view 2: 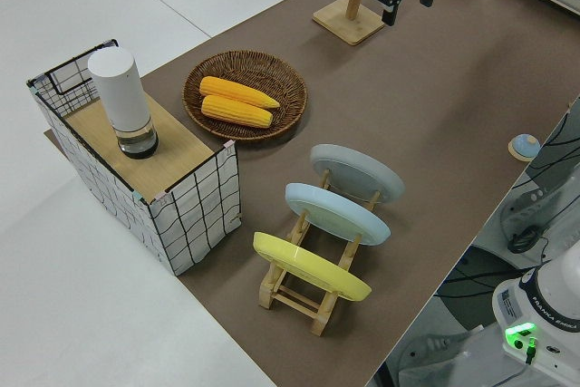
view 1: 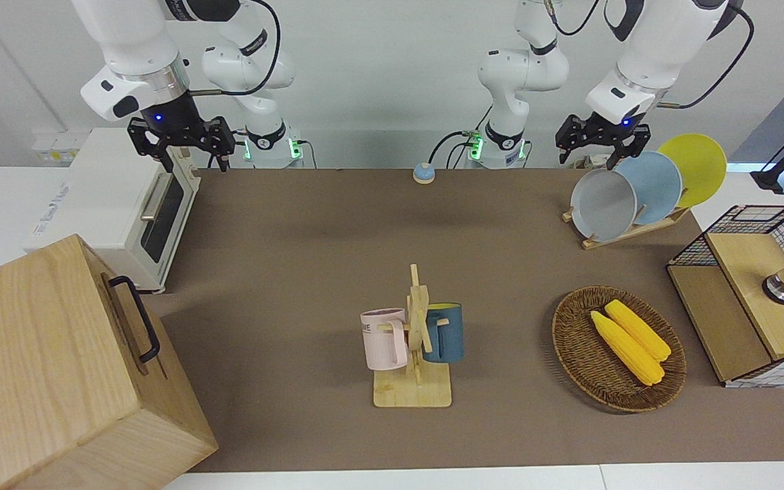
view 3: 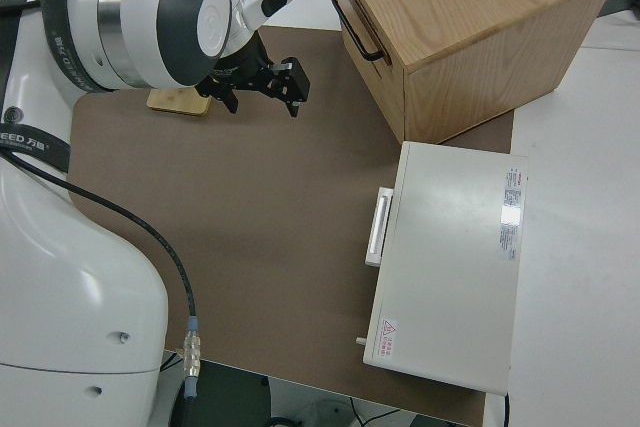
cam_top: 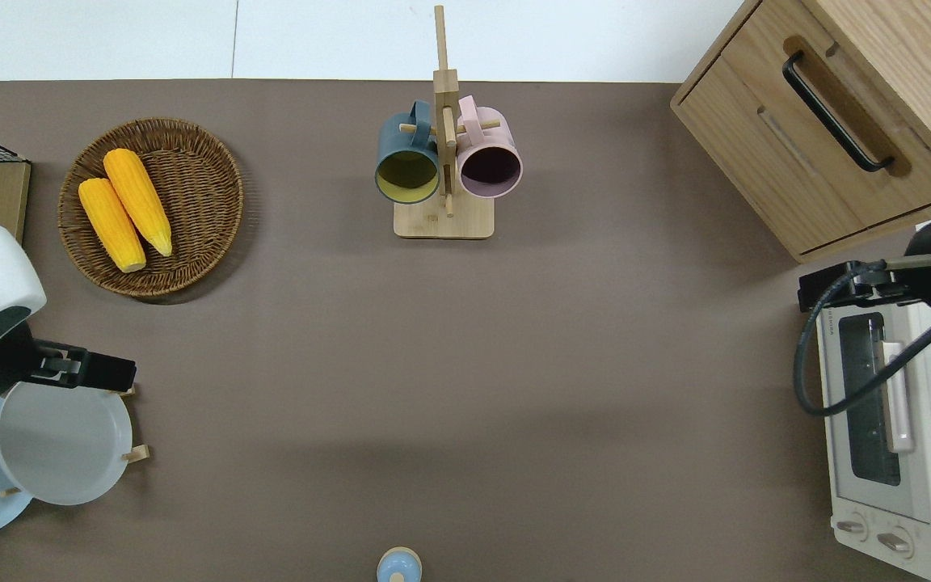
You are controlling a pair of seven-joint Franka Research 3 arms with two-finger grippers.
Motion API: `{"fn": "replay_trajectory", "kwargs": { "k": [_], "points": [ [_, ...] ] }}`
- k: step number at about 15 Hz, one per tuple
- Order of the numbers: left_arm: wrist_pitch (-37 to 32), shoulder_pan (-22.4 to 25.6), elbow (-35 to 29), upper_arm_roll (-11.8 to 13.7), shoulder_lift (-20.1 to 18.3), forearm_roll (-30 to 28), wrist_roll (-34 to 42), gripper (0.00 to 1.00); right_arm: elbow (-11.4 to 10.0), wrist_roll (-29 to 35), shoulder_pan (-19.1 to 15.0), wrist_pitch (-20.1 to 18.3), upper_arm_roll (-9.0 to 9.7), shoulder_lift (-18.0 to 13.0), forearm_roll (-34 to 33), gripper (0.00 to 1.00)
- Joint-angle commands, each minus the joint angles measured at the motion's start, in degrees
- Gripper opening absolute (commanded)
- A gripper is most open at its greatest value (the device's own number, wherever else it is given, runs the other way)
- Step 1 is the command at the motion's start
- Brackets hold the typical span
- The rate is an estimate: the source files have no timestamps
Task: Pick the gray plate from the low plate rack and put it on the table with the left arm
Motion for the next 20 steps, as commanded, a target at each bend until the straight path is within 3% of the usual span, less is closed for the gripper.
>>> {"fn": "replay_trajectory", "kwargs": {
  "k": [1,7,11,13,17,20],
  "points": [
    [-0.5,-0.9,-0.1,-0.2,-0.5,0.9,-0.3,1.0,0.4,0.2,0.4,-0.1,-0.34,0.0,0.2,0.983],
    [-1.9,-0.8,-0.1,-1.5,-0.7,1.0,-0.9,1.0,0.4,0.2,0.4,-0.1,-0.34,0.0,0.2,0.983],
    [-2.3,0.2,-0.2,-0.4,-0.7,1.1,0.0,1.0,0.4,0.2,0.4,-0.1,-0.34,0.0,0.2,0.983],
    [-2.3,0.3,-0.4,0.0,-0.7,4.0,0.3,1.0,0.4,0.2,0.4,-0.1,-0.34,0.0,0.2,0.983],
    [-1.7,2.1,-0.6,1.7,-0.7,6.7,7.7,1.0,0.4,0.2,0.4,-0.1,-0.34,0.0,0.2,0.983],
    [-1.3,7.3,-1.8,1.9,-0.7,7.1,13.9,1.0,0.4,0.2,0.4,-0.1,-0.34,0.0,0.2,0.983]
  ]
}}
